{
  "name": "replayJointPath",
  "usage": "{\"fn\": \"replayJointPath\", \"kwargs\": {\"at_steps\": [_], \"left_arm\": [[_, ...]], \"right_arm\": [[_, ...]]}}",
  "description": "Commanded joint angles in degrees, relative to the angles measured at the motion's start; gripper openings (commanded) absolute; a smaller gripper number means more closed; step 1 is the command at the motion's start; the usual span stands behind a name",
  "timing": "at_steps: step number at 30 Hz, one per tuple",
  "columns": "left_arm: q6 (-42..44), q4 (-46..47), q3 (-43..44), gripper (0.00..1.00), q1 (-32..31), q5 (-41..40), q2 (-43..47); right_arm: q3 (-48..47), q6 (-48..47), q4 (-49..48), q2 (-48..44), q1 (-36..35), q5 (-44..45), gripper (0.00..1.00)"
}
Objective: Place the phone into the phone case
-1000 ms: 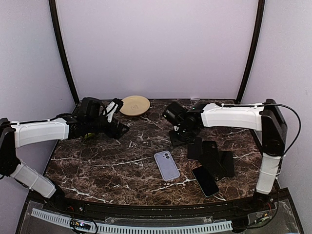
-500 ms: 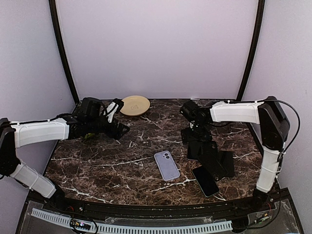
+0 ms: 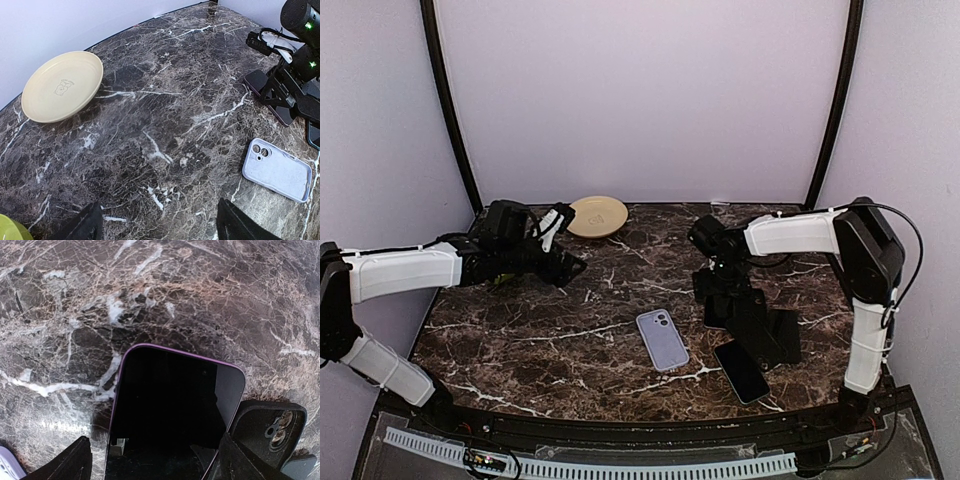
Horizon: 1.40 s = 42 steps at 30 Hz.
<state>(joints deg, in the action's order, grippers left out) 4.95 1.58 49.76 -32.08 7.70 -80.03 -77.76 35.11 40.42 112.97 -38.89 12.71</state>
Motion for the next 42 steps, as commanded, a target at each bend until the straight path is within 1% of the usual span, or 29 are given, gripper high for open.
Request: {"fn": "replayJointPath", "kwargs": {"at_steps": [1, 3, 8, 14, 17, 18, 19, 20, 29, 30, 33, 35, 38, 41, 42], "left_arm": [[0.76, -0.09, -0.15, 0.8, -0.36, -0.04, 1.27], [0.76, -0.01, -0.2, 0.8, -0.36, 0.04, 1.34], [1.16, -0.13, -0.19, 0.8, -0.36, -0.2, 1.42], [1.51, 0.03, -0.36, 0.8, -0.31, -0.34, 1.58], [1.55, 0.08, -0.37, 0.8, -0.31, -0.18, 1.54], [1.55, 0.02, -0.36, 0.8, -0.3, -0.21, 1.54], [1.55, 0.01, -0.36, 0.8, -0.33, -0.29, 1.5], [1.62, 0.0, -0.41, 0.8, -0.35, -0.26, 1.53], [1.47, 0.0, -0.36, 0.8, -0.33, -0.05, 1.25], [1.47, 0.0, -0.41, 0.8, -0.34, -0.06, 1.23], [1.55, 0.02, -0.37, 0.8, -0.36, -0.04, 1.25], [1.55, 0.04, -0.44, 0.8, -0.36, -0.07, 1.2], [1.62, -0.04, -0.45, 0.8, -0.36, 0.07, 1.24], [1.71, -0.02, -0.43, 0.8, -0.36, -0.01, 1.24], [1.72, -0.06, -0.49, 0.8, -0.4, -0.02, 1.34]], "right_arm": [[2.02, 0.61, -1.62, 1.42, -0.48, -3.23, 0.84], [0.52, -0.74, -1.56, 2.57, -1.79, -4.12, 0.82], [-4.27, -3.51, -0.03, 5.84, -5.44, -5.13, 0.82], [-6.43, -5.6, 2.43, 5.67, -7.34, -2.39, 0.82], [-7.2, -6.69, 4.55, 4.6, -7.34, 0.1, 0.87], [-7.49, -6.96, 5.35, 4.22, -7.36, 1.23, 0.91], [-7.72, -7.25, 5.93, 3.86, -7.26, 2.05, 0.97], [-7.83, -7.66, 6.32, 3.64, -7.07, 2.29, 0.98], [-8.1, -7.75, 9.56, 6.29, -5.25, -2.6, 0.99], [-7.85, -7.75, 9.14, 6.38, -5.16, -3.3, 0.97], [-7.43, -7.9, 8.14, 6.71, -5.01, -5.47, 0.89], [-7.45, -8.27, 7.41, 6.82, -5.02, -7.02, 0.82], [-7.62, -8.6, 6.7, 7.01, -4.96, -8.98, 0.74], [-7.97, -8.79, 6.81, 7.39, -4.96, -9.77, 0.63], [-8.13, -8.84, 6.9, 7.3, -4.96, -9.84, 0.61]]}}
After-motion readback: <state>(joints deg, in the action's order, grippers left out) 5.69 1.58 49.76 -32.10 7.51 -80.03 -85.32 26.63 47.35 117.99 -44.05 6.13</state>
